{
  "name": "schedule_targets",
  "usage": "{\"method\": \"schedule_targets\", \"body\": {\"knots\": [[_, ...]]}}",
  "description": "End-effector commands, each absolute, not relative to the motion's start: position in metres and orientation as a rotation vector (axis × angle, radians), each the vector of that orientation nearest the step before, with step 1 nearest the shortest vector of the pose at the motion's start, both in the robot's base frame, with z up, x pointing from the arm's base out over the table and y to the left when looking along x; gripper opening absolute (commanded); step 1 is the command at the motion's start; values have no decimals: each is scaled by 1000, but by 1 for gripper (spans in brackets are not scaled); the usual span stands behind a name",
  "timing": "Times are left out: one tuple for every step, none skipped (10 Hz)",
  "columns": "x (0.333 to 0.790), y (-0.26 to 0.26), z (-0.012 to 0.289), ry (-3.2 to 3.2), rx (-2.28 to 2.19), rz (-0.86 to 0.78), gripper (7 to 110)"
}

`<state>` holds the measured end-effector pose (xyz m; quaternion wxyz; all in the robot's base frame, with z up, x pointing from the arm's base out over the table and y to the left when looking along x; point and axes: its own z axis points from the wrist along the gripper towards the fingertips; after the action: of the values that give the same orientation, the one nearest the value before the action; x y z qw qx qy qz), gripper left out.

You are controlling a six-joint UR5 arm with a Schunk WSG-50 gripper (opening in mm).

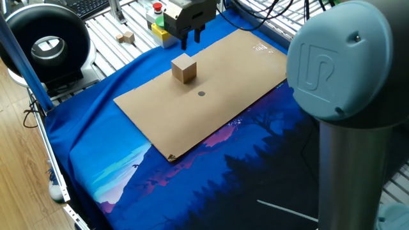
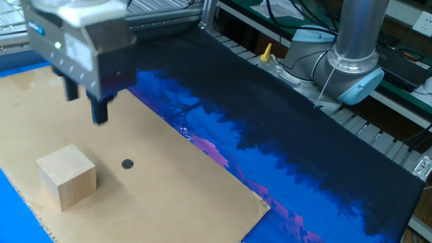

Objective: Grab the block and place it at the designated location

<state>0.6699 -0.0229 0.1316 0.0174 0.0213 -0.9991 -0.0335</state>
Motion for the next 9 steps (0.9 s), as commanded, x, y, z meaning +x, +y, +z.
{"method": "schedule_targets", "body": {"knots": [[684,-30,115,-3131,-15,-71,66],[687,-30,115,-3140,-1,-71,66],[688,-31,114,-3145,6,-64,66],[689,-31,111,-3145,13,-59,66],[690,-29,108,-3150,18,-59,66],[692,-29,107,-3155,20,-59,66],[694,-29,105,-3162,28,-59,66],[697,-29,102,-3168,35,-59,66],[698,-29,100,-3171,37,-59,66]]}}
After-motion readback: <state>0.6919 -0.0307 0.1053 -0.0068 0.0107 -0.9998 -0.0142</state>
